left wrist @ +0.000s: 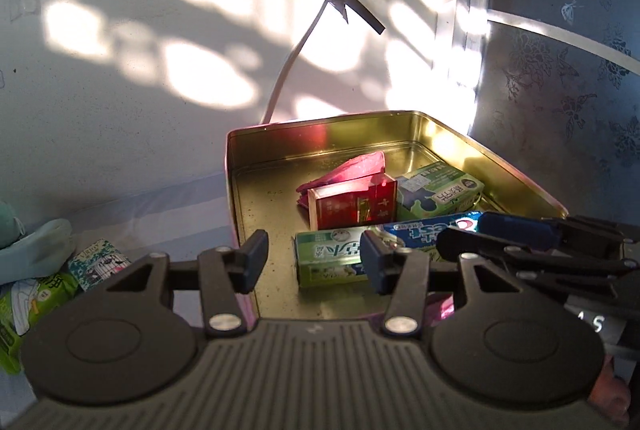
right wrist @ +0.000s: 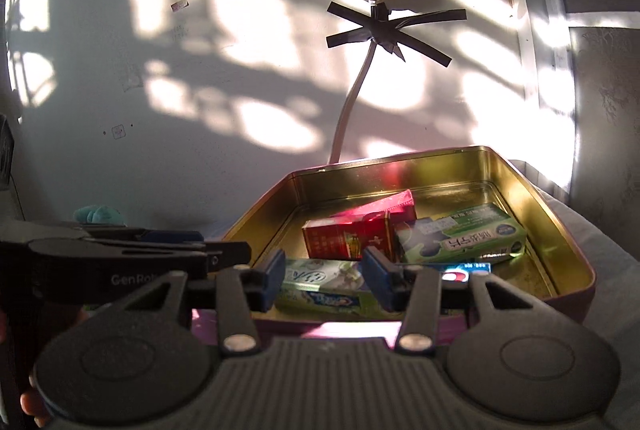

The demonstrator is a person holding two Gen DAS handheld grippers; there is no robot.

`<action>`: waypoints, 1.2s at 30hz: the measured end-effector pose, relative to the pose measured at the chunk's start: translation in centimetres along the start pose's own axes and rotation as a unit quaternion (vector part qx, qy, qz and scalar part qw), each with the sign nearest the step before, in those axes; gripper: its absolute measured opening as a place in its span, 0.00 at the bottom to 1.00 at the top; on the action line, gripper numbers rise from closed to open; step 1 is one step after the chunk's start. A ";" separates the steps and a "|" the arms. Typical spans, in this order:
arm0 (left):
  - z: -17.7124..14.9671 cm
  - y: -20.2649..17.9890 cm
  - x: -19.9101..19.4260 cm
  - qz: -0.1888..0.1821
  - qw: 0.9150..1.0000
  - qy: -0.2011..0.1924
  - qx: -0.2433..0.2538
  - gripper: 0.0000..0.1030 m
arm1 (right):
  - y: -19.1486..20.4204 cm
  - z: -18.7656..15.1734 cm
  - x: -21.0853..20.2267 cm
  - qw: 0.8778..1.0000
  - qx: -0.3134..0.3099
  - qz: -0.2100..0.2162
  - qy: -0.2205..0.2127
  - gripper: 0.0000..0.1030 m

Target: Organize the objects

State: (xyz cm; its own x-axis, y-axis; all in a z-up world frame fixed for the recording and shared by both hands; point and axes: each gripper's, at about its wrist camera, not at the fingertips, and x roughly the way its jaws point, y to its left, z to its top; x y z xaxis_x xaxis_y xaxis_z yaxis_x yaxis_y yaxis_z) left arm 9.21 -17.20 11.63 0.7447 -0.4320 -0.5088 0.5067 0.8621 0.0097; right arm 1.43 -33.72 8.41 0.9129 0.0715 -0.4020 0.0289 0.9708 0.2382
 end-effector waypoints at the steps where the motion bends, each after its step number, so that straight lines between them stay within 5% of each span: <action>1: -0.6 0.1 -0.9 0.004 1.000 -0.001 0.001 0.51 | 0.2 -0.5 -0.8 1.000 0.010 0.002 -0.003 0.43; 9: -5.2 3.6 -3.9 0.058 0.998 0.008 -0.006 0.52 | 3.0 -4.4 -3.0 0.998 0.044 0.028 0.033 0.43; 20: -9.6 11.1 -4.4 0.145 0.987 0.049 -0.054 0.52 | 9.8 -6.8 -0.3 0.993 0.001 0.067 0.093 0.43; 23: -10.4 12.0 -4.5 0.145 0.985 0.056 -0.077 0.52 | 10.5 -7.4 0.3 0.992 -0.001 0.068 0.104 0.43; 29: -10.5 10.1 -4.6 0.105 0.990 0.037 -0.081 0.53 | 10.5 -7.2 -2.5 1.000 -0.005 0.001 0.009 0.44; 36: -10.1 6.8 -4.6 0.077 0.995 -0.013 -0.063 0.56 | 8.9 -7.1 -5.2 0.994 0.007 -0.068 -0.084 0.48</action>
State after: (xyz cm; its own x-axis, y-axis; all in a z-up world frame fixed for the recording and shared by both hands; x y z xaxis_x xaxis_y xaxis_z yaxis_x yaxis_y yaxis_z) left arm 4.86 -6.69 5.36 0.8215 -0.2977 -0.4863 0.3289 0.9441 -0.0225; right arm -6.00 -23.80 6.37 0.9552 -0.1010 -0.2781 0.1614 0.9656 0.2038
